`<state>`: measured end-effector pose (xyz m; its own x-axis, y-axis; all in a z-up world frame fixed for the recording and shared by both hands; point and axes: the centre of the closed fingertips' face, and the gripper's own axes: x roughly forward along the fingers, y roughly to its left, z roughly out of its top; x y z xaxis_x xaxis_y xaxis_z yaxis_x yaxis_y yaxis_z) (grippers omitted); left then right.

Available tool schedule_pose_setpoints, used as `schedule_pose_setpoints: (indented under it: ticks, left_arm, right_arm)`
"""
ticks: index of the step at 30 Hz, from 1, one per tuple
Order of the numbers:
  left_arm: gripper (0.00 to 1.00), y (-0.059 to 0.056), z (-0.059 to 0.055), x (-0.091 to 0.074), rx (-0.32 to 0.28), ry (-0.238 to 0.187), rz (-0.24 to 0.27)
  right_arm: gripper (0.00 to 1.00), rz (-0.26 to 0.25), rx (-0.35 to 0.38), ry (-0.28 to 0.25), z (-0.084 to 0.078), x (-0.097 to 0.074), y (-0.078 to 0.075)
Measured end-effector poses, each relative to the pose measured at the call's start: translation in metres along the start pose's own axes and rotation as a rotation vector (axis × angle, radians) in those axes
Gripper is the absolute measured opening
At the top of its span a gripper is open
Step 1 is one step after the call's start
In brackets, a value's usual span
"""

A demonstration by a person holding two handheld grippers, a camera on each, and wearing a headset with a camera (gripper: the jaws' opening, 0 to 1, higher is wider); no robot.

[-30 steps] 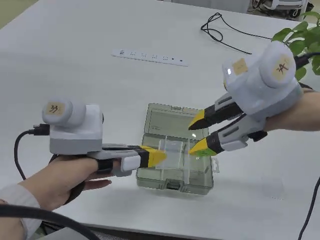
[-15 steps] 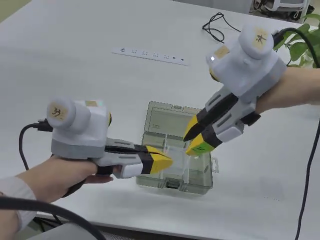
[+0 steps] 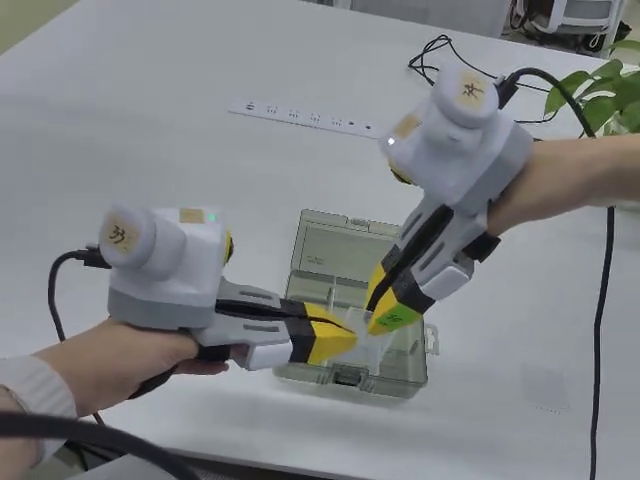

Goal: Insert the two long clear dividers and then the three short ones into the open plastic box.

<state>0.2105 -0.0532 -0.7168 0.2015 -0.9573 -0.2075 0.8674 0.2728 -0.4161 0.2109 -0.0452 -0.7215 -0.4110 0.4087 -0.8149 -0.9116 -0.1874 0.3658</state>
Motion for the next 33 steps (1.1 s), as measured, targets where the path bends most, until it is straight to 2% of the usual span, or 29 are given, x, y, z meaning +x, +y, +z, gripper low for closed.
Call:
schedule_pose_setpoints:
  ticks: [6, 14, 18, 19, 28, 33]
  left_arm:
    - [0.0, -0.001, 0.004, -0.001, 0.007, -0.011, -0.013]
    - [0.0, -0.001, 0.001, -0.002, 0.016, 0.004, -0.018]
    - [0.0, -0.004, -0.001, -0.001, 0.022, 0.015, -0.031]
    - [0.0, -0.005, -0.002, -0.001, 0.019, 0.017, -0.035]
    - [0.0, -0.001, -0.003, -0.003, 0.028, 0.018, -0.013]
    - [0.0, -0.002, -0.002, -0.004, 0.009, 0.011, -0.013]
  right_arm:
    - [0.08, 0.022, -0.006, 0.03, -0.004, 0.003, 0.003]
    - [0.04, 0.042, -0.001, 0.035, -0.003, 0.004, 0.007]
    - [0.03, 0.069, 0.016, 0.05, -0.005, 0.007, 0.012]
    - [0.02, 0.072, 0.039, 0.057, -0.006, 0.008, 0.012]
    - [0.02, 0.051, 0.054, 0.057, -0.003, 0.007, 0.005]
    - [0.02, 0.05, 0.065, 0.052, -0.002, 0.006, 0.005]
